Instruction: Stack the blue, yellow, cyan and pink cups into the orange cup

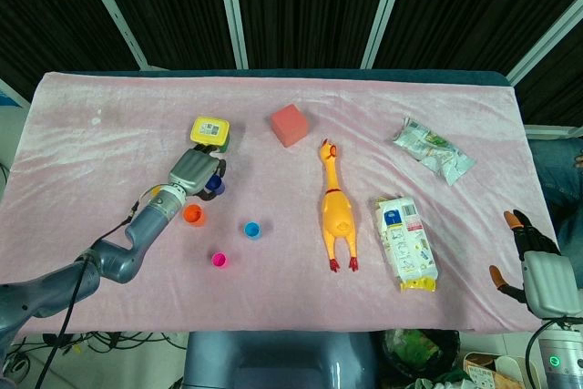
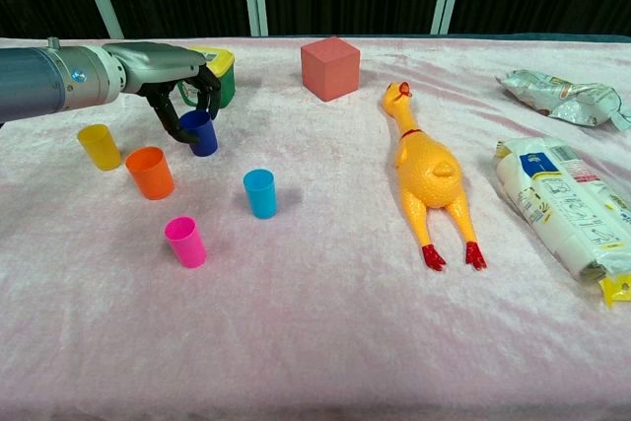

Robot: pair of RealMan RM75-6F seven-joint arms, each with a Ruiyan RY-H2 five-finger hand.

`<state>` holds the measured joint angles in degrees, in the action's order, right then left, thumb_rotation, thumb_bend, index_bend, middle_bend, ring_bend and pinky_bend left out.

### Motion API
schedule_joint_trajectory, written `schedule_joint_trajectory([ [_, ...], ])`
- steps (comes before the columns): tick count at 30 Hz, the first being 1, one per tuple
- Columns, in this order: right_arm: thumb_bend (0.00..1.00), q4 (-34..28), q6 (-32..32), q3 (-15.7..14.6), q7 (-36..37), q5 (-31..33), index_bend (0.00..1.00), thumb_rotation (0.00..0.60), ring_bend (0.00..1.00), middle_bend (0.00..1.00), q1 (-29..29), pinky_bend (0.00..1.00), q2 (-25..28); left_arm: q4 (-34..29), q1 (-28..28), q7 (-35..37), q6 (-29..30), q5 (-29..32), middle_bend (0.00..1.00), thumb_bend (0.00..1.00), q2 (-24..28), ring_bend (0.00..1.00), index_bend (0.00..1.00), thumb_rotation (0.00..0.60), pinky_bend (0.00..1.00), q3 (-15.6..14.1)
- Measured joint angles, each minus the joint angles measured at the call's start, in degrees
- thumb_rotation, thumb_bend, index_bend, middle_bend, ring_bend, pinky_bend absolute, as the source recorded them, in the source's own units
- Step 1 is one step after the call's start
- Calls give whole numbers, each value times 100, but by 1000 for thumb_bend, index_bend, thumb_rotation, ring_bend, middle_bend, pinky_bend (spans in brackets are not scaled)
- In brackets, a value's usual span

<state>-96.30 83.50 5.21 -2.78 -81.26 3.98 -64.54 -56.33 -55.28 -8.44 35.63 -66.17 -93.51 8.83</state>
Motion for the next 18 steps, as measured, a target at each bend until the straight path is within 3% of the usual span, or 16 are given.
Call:
schedule_joint_trajectory([
  [18, 256, -1, -1, 0, 1, 0, 35, 600, 160, 47, 1, 214, 0, -58, 5, -68, -7, 63, 506, 276, 52, 123, 448, 600, 174, 5],
])
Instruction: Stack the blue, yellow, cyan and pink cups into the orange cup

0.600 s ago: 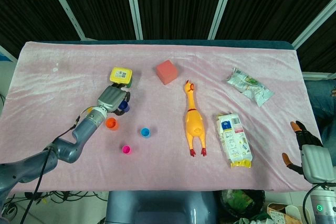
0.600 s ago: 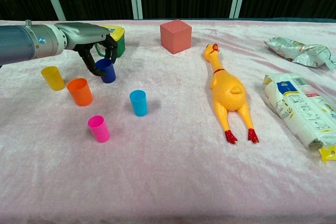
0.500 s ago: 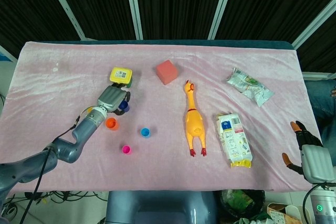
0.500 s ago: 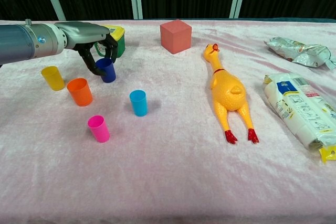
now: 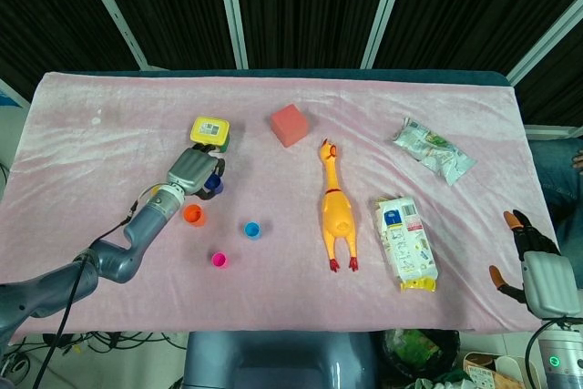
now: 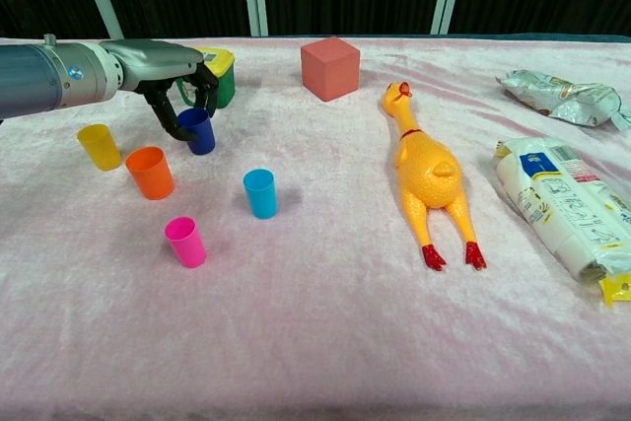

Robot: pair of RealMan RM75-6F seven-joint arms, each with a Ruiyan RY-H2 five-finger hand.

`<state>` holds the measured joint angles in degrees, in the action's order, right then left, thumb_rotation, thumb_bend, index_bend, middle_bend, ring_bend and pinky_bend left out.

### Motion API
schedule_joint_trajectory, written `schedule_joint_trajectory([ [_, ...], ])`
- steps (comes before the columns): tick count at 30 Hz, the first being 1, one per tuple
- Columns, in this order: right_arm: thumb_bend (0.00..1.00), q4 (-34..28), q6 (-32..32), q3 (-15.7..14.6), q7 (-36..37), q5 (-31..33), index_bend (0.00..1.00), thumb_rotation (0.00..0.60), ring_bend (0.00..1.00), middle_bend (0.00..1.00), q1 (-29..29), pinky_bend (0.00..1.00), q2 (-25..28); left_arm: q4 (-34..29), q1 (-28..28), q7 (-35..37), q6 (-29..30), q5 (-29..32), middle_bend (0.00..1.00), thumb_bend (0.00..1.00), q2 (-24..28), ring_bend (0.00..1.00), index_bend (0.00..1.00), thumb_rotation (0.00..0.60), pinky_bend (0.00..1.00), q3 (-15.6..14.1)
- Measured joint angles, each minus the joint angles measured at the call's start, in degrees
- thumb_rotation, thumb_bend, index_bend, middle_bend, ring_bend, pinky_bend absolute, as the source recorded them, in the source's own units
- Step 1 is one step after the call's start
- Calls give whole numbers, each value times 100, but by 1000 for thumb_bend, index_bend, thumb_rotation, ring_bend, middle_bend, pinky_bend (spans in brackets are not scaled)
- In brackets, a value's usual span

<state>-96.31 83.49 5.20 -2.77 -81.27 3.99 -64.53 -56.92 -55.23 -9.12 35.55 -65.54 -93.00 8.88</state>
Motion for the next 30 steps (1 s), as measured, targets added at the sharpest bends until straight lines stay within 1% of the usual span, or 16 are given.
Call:
schedule_joint_trajectory([
  [16, 256, 5, 8, -3, -1, -7, 35, 600, 160, 47, -3, 214, 2, -62, 9, -38, 26, 1, 507, 277, 24, 123, 451, 600, 174, -20],
  [21, 256, 8, 3, -1, 8, 3, 35, 600, 160, 47, -4, 213, 6, -205, 52, -137, 183, -41, 505, 276, 184, 123, 450, 600, 177, -25],
  [23, 256, 13, -9, -2, 8, 1, 35, 600, 160, 47, 1, 214, 8, -333, 83, -252, 299, -62, 503, 276, 287, 123, 449, 600, 180, -31],
  [26, 257, 18, -10, -7, -10, -11, 35, 600, 160, 47, 5, 214, 4, -715, 170, -320, 495, -85, 502, 276, 524, 123, 448, 600, 181, -29],
  [30, 256, 10, -7, -9, -25, -11, 35, 600, 160, 47, 4, 214, 0, -1441, 355, -356, 814, -152, 501, 276, 989, 123, 446, 600, 181, -42],
])
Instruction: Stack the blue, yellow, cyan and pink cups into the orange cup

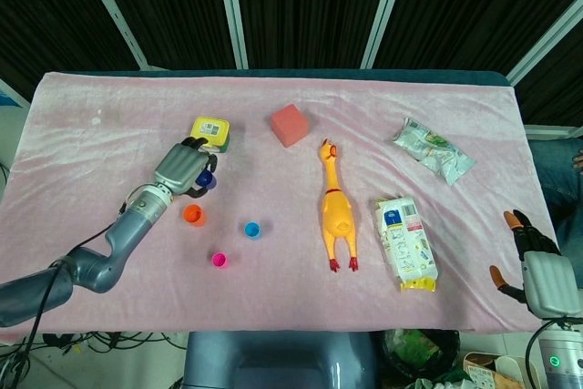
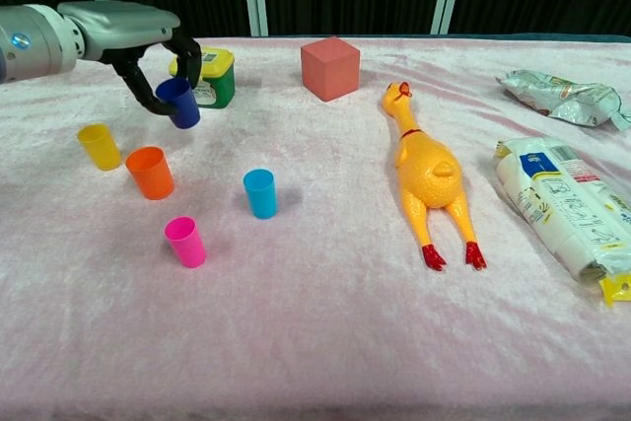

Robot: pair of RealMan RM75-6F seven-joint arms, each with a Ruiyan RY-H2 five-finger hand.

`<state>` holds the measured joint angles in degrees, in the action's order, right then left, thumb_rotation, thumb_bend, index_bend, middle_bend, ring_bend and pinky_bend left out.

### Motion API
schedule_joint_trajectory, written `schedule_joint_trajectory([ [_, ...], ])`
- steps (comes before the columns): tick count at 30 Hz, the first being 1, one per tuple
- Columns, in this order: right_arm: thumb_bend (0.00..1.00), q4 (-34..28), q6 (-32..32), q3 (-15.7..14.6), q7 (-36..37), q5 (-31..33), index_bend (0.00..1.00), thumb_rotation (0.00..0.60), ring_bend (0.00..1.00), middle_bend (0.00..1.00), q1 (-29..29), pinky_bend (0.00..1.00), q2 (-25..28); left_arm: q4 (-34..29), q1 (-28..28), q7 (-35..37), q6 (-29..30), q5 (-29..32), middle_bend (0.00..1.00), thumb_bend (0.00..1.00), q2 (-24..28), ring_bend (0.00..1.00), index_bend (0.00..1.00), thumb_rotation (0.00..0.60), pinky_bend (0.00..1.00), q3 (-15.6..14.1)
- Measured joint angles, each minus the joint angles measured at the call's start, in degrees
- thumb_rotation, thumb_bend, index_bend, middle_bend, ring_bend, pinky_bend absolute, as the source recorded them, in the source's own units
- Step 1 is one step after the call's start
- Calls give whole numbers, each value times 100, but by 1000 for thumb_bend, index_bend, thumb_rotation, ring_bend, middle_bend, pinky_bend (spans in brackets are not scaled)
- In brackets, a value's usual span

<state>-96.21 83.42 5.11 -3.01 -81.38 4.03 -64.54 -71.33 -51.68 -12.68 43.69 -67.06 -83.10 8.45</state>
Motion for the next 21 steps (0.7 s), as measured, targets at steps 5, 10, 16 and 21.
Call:
schedule_joint_trajectory([
  [5, 256, -16, 28, -5, -49, -17, 35, 600, 160, 47, -7, 214, -11, -772, 295, -2, 367, -155, 501, 277, 587, 123, 444, 600, 181, -92],
  [10, 256, -23, 43, 3, -75, 3, 35, 600, 160, 47, -14, 214, -20, -1357, 566, 146, 589, -457, 501, 277, 1073, 123, 444, 600, 181, -261],
  [16, 256, -20, 40, 12, -75, 22, 35, 600, 160, 47, -15, 213, -19, -1515, 656, 335, 575, -664, 502, 277, 1209, 123, 444, 600, 181, -383],
  [21, 256, -14, 27, 17, -62, 35, 35, 600, 160, 47, -11, 214, -17, -1480, 642, 420, 428, -700, 502, 277, 1181, 123, 444, 600, 182, -425],
])
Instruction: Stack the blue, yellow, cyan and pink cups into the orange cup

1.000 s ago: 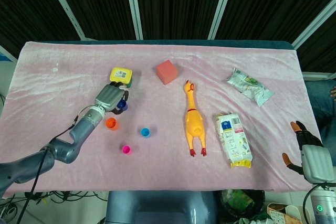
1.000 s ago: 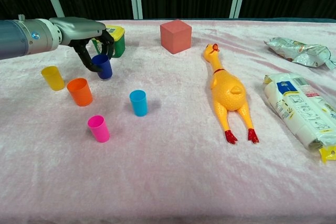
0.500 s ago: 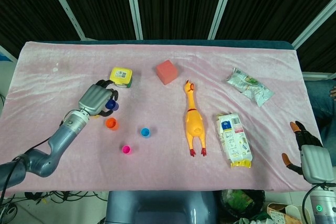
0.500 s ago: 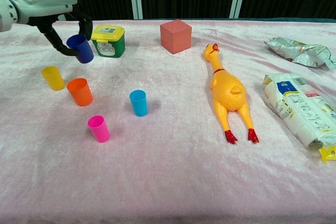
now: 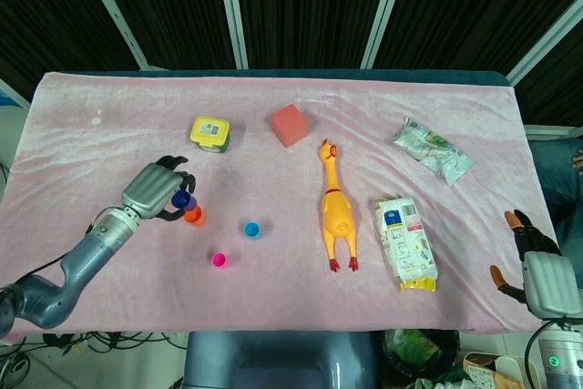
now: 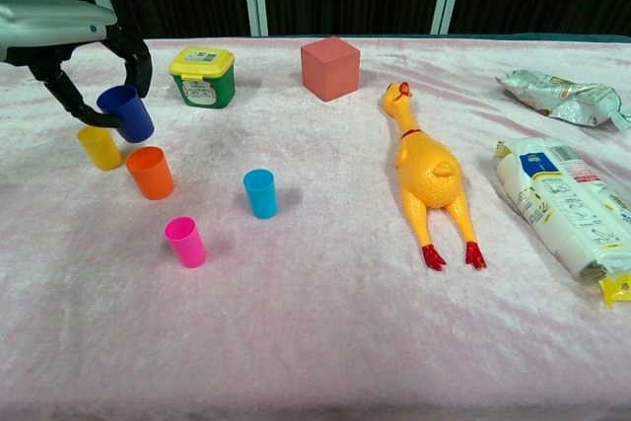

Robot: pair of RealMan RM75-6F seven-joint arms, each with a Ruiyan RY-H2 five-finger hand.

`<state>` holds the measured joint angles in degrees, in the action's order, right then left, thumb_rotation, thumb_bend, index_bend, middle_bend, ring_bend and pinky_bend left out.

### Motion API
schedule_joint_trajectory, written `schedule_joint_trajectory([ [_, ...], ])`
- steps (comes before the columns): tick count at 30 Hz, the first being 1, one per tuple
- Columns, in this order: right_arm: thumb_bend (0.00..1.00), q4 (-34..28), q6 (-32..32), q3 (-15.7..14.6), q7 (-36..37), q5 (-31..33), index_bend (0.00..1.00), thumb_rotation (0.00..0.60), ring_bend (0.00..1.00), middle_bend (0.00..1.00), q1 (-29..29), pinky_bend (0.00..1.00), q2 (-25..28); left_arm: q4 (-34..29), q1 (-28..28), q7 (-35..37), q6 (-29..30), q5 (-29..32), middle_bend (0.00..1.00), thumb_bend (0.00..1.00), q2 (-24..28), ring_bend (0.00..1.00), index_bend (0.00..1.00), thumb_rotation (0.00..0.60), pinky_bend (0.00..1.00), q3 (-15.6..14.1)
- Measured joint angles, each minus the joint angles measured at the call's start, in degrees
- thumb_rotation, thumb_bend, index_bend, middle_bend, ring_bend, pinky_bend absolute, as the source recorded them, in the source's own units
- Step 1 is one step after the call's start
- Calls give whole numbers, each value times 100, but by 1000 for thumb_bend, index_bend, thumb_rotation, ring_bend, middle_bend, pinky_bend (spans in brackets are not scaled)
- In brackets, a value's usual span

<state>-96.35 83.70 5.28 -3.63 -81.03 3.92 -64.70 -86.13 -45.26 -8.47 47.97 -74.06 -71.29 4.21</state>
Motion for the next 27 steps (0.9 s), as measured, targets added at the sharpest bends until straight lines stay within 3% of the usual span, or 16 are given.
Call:
schedule_joint_trajectory([
  [20, 256, -2, -18, -2, 14, 8, 35, 600, 160, 47, 4, 213, 7, 372, -139, -52, -389, 65, 494, 277, -405, 123, 437, 600, 181, -63],
  [27, 256, -2, -21, 2, 19, 16, 35, 600, 160, 47, 5, 213, 9, 501, -188, -67, -598, 112, 335, 263, -509, 116, 317, 600, 168, -124],
])
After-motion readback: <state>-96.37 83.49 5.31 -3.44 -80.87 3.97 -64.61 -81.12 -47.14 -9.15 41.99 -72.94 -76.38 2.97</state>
